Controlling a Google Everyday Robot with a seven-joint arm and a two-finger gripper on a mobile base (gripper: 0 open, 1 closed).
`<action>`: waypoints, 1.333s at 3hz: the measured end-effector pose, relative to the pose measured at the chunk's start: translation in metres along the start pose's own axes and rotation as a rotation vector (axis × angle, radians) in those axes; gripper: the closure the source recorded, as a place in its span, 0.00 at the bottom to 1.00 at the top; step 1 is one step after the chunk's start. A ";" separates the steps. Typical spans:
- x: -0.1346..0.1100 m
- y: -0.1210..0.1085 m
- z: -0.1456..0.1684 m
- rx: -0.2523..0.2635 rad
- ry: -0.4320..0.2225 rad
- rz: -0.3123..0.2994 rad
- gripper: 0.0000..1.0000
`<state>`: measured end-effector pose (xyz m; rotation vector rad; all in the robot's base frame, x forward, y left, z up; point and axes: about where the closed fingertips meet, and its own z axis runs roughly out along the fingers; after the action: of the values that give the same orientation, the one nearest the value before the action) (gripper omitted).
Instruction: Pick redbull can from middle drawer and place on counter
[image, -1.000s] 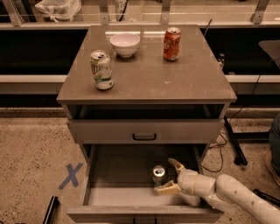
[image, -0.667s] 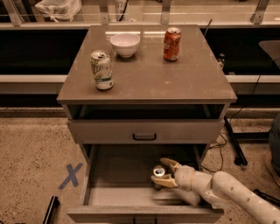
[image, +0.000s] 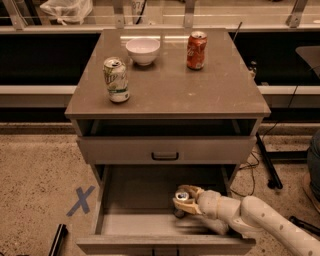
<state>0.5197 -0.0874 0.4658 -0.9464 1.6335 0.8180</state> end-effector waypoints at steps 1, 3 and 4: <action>-0.025 0.013 -0.029 -0.037 -0.053 -0.031 1.00; -0.136 0.022 -0.134 -0.084 -0.136 -0.239 1.00; -0.198 0.001 -0.171 -0.135 -0.160 -0.290 1.00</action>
Offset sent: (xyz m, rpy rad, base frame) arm -0.0836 -0.1020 0.1877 0.0610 -0.3131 0.1289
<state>0.4757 -0.1989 0.6979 -1.1505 1.2799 0.7880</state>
